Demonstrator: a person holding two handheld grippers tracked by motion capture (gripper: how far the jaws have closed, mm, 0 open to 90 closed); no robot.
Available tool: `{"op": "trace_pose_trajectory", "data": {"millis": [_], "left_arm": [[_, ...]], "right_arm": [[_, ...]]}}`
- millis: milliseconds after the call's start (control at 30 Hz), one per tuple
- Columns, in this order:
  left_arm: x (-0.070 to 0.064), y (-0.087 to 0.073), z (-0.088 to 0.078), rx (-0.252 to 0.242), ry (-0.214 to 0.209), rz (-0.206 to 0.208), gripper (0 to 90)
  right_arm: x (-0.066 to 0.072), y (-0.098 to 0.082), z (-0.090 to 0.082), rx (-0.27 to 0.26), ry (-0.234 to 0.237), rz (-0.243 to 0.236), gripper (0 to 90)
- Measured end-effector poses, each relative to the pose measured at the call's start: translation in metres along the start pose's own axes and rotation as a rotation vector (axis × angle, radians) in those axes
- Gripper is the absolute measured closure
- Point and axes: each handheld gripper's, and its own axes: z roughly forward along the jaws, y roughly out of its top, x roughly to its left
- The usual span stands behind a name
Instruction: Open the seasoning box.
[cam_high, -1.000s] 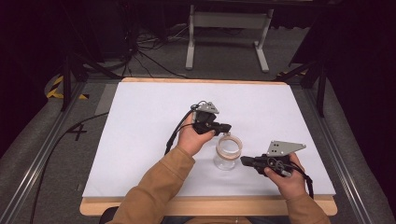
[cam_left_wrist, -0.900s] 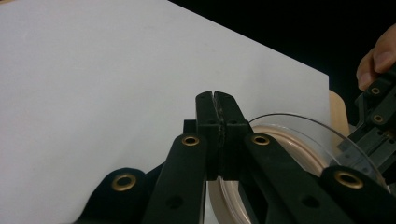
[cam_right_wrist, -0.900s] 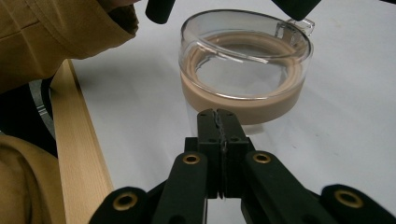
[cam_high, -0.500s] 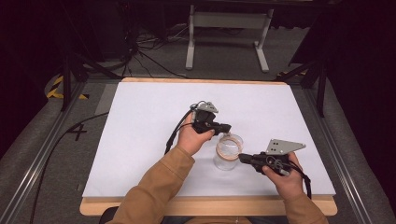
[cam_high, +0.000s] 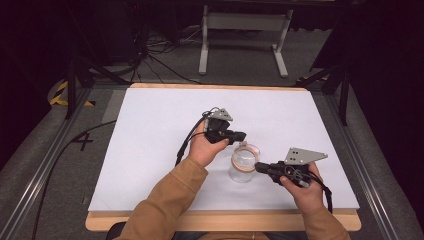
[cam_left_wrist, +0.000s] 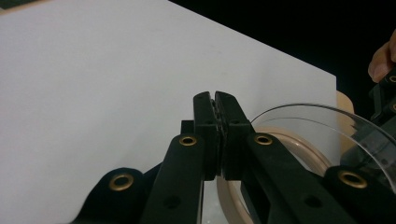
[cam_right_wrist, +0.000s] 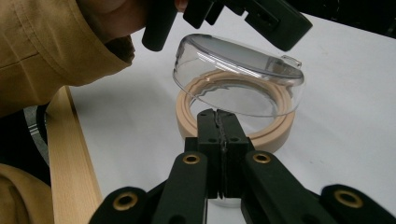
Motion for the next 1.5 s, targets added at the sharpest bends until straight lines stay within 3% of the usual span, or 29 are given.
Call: {"op": "trace_pose_trajectory", "data": {"millis": [233,467,1033,1233,1333,1500], "left_arm": [[0.0,-0.003,-0.026,-0.003,0.065,0.01,87.4],[0.002,-0.017,-0.057,-0.037,0.117,-0.029,86.9],[0.001,-0.054,-0.116,-0.04,0.237,-0.092,85.8],[-0.001,-0.066,-0.132,-0.037,0.274,-0.118,85.1],[-0.001,-0.071,-0.138,-0.031,0.289,-0.128,84.5],[-0.001,-0.076,-0.145,-0.021,0.303,-0.146,84.2]], "right_arm": [[-0.002,0.005,0.0,-0.033,0.003,-0.014,90.0],[-0.004,0.017,0.003,-0.075,0.02,-0.032,90.0],[-0.029,0.046,0.012,-0.161,0.03,-0.065,90.0],[-0.037,0.051,0.021,-0.157,0.026,-0.066,90.0],[-0.039,0.054,0.027,-0.147,0.009,-0.082,90.0],[-0.045,0.054,0.034,-0.139,-0.018,-0.07,90.0]]}}
